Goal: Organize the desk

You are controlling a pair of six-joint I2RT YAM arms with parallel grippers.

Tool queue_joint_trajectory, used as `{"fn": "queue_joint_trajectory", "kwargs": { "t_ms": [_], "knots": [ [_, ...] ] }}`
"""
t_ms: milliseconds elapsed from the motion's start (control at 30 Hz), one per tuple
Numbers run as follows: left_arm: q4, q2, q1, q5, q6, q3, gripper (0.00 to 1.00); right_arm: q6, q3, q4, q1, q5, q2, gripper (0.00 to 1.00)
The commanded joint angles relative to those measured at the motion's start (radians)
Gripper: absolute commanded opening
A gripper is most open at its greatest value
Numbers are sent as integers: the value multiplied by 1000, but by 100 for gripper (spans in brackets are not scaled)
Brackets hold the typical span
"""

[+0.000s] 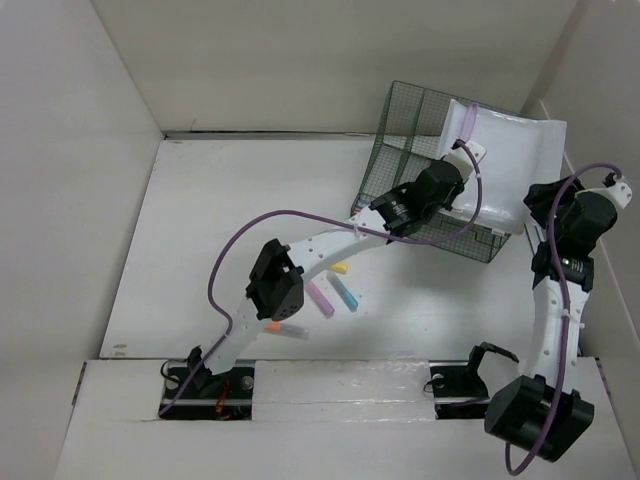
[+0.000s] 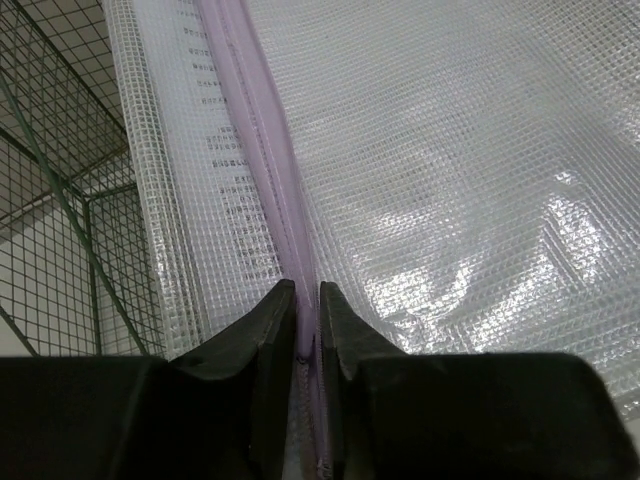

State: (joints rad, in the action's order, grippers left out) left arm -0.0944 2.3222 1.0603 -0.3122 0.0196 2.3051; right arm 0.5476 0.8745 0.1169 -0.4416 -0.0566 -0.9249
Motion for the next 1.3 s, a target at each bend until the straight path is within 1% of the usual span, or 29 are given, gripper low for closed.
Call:
{"fn": "queue_joint_trajectory", "kwargs": {
  "t_ms": [0,33,67,200,333,367,567,633,867,1000,1033,1133,1267],
  "knots": [
    [56,-20,0,-19,33,21,10,17,-6,-80,-40,-78,-3,50],
    [61,-27,0,-18,40,13,2,18,-8,-83,-58,-104,-3,50],
    [76,-30,0,-21,46,7,0,23,-9,-89,-59,-117,-2,50],
    [88,-50,0,-37,68,-9,0,37,-14,-105,-71,-153,-3,49],
    [154,-90,0,-83,95,-38,0,40,-16,-106,-89,-193,-9,49],
    [168,-93,0,-90,108,-36,0,40,-14,-138,-89,-198,-9,49],
    [197,-84,0,-162,135,-30,0,41,1,-155,-89,-259,-31,49],
    [206,-86,0,-205,152,-33,0,41,-2,-164,-89,-278,-40,50],
    [214,-118,-34,-173,111,-79,0,48,-2,-181,-89,-308,-72,53],
    [205,-106,-34,-159,89,-92,0,48,14,-187,-89,-313,-69,59],
    [203,-103,-34,-166,82,-95,0,48,26,-186,-89,-308,-65,63],
    [203,-109,-34,-154,69,-110,0,41,55,-163,-89,-279,-57,69],
    [217,-112,-34,-168,51,-134,0,40,121,-143,-98,-259,-49,80]
  ]
}}
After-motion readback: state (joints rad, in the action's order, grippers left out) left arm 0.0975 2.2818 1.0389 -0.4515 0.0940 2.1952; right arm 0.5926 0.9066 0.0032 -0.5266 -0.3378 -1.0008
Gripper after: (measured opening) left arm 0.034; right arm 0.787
